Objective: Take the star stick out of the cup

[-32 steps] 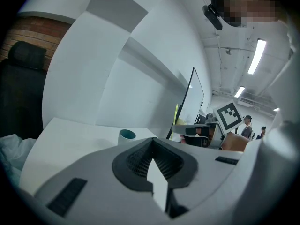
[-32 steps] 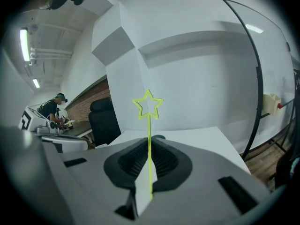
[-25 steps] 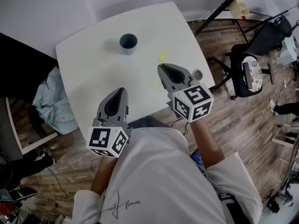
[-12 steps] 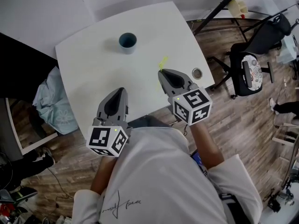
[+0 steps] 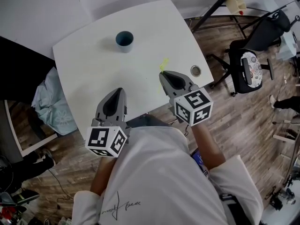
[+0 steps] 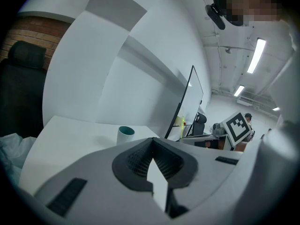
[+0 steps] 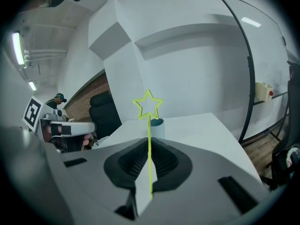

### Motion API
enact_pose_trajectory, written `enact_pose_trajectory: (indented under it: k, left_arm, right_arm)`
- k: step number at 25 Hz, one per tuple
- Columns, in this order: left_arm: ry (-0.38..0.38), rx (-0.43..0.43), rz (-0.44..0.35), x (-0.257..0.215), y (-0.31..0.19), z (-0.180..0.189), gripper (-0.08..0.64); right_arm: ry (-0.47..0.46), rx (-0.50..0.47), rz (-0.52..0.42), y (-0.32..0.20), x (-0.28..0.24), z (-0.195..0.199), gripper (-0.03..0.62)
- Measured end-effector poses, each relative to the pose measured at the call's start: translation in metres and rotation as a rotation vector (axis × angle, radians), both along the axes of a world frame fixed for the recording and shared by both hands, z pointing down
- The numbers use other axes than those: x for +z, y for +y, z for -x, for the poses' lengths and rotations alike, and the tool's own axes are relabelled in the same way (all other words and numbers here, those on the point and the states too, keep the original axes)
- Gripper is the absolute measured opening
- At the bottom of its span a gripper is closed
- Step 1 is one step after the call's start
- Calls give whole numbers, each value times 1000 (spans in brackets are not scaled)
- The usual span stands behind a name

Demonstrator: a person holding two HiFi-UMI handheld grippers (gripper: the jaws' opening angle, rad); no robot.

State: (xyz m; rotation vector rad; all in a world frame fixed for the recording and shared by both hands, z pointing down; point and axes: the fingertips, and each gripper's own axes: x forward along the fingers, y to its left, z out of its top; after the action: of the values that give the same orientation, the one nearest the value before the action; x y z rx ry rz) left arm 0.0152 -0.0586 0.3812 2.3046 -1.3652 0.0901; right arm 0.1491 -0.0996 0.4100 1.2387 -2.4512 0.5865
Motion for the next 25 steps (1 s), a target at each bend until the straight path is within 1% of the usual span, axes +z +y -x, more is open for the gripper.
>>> enact_pose_trajectory:
  k: [8,10,12,18,25]
  left_arm:
    - [-2,-10,2,-1,4,4,3]
    - [-2,-11,3,0,5,4,3]
    - [-2,-10,3,0,7,4,3]
    - [-1,-11,2,1,8,8,3]
    - [5,-12,-1,-1,7,7,3]
  right_arm:
    - [0,-66,-8,6,-3,8,25]
    - [-20,-79,2,7,-4,10,25]
    - [-44,-86,12,7,-4,10,25]
    - [-64,-92,14,7,-7,13,25]
    - [-63,-112,13,7,-9,17,25]
